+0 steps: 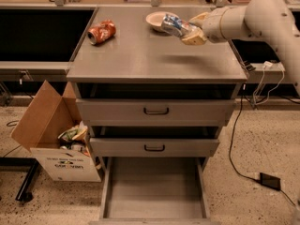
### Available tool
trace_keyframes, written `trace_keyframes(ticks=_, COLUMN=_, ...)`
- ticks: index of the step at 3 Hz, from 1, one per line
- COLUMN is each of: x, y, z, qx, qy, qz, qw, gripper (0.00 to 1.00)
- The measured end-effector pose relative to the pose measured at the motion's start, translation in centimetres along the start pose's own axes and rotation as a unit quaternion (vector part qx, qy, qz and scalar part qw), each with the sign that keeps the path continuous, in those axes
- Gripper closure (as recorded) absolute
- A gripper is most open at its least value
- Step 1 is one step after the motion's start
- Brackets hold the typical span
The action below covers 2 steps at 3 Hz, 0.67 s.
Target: Pick redbull can from bottom drawer and place on counter
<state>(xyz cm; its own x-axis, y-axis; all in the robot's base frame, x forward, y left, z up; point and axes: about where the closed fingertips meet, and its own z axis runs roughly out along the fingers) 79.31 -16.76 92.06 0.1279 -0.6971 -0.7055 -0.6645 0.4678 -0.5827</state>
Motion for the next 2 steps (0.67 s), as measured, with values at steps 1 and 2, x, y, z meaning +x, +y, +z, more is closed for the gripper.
trace_keyframes(ticks=1, x=1.2, y=-0.2, z=2.8, qx=-0.024, qy=0.002, qz=0.044, qw=0.9987, gripper=0.81)
trace_keyframes(ticks=2, x=2.1, y=-0.1, z=4.9, qx=-0.050, qy=0.013, qz=0.073, qw=0.9960, gripper=0.58)
